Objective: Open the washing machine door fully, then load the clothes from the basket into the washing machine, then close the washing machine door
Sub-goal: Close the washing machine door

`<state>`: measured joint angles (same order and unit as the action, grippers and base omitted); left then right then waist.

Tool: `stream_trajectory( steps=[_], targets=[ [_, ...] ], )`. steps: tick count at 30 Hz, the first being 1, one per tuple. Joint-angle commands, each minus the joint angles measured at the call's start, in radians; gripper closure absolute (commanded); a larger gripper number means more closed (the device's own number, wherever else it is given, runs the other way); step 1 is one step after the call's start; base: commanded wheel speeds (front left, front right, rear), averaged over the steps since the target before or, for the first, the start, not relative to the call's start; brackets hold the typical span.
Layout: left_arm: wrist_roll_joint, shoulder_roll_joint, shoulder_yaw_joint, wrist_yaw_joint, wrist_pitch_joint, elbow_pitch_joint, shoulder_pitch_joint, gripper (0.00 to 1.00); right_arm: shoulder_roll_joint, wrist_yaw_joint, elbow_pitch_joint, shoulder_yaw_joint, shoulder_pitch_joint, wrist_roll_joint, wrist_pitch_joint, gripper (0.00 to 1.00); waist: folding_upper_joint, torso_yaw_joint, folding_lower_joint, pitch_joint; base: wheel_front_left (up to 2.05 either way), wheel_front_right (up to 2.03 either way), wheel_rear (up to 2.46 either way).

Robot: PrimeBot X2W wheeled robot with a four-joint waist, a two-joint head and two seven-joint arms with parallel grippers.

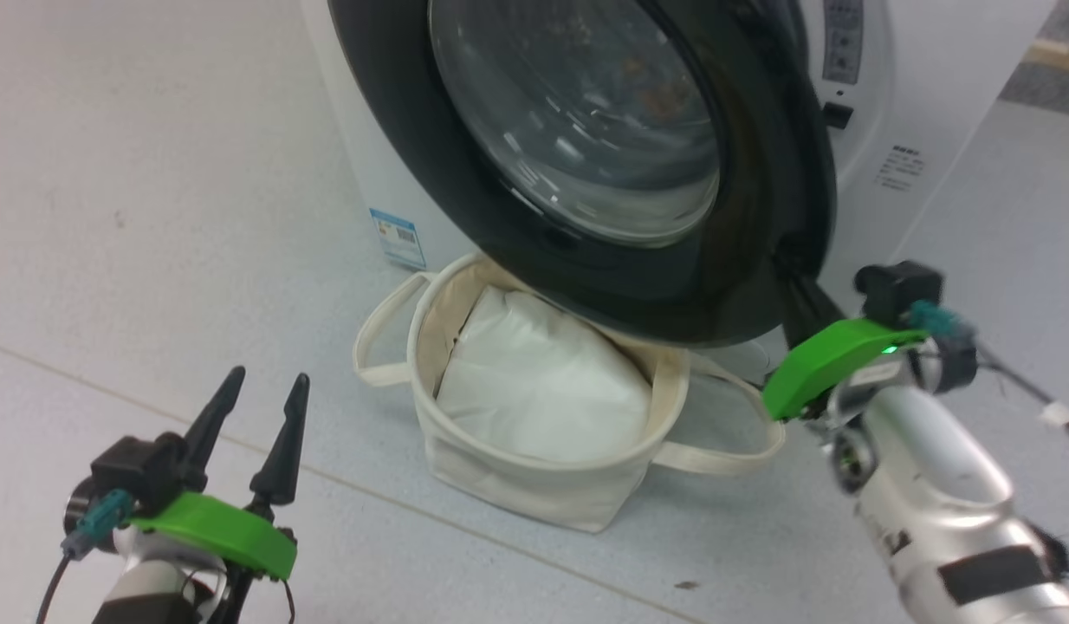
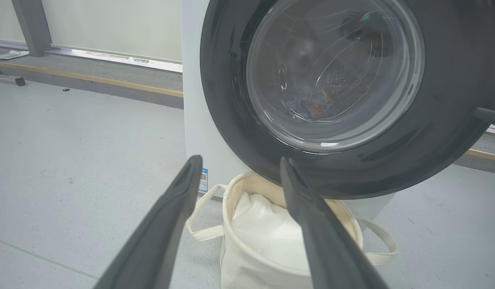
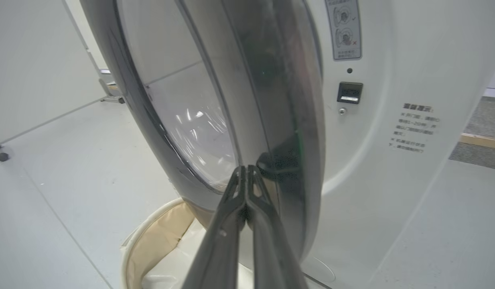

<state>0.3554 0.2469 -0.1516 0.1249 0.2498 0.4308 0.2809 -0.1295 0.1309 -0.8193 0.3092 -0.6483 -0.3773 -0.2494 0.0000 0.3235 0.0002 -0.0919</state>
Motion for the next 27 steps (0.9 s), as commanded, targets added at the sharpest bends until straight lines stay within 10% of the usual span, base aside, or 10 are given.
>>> stream_trajectory(
  steps=[1, 24, 25, 26, 27],
  targets=[
    [0.005, 0.037, 0.035, 0.006, 0.012, -0.037, 0.054, 0.0, -0.006, 0.0, 0.023, -0.031, -0.062, 0.019, -0.012, 1.0, 0.0, 0.013, -0.0002, -0.027, 0.0, 0.0, 0.0],
    [0.021, 0.043, 0.069, 0.006, 0.012, -0.077, 0.114, 0.0, -0.013, 0.0, 0.053, -0.352, -0.264, 0.232, -0.012, 1.0, 0.0, 0.028, -0.0002, -0.169, 0.0, 0.0, 0.0],
    [0.023, 0.041, 0.072, 0.006, 0.012, -0.076, 0.112, 0.0, -0.004, 0.0, 0.064, -0.345, -0.249, 0.231, -0.012, 0.91, 0.0, 0.021, -0.0002, -0.16, 0.0, 0.0, 0.0],
    [0.024, 0.041, 0.074, 0.006, 0.012, -0.076, 0.111, 0.0, 0.003, 0.0, 0.075, -0.332, -0.229, 0.229, -0.012, 0.14, 0.0, 0.013, -0.0002, -0.149, 0.0, 0.0, 0.0],
    [0.023, 0.042, 0.076, 0.006, 0.012, -0.074, 0.109, 0.0, 0.009, 0.0, 0.086, -0.317, -0.208, 0.228, -0.012, 0.0, 0.0, 0.004, -0.0002, -0.137, 0.0, 0.0, 0.0]
  ],
)
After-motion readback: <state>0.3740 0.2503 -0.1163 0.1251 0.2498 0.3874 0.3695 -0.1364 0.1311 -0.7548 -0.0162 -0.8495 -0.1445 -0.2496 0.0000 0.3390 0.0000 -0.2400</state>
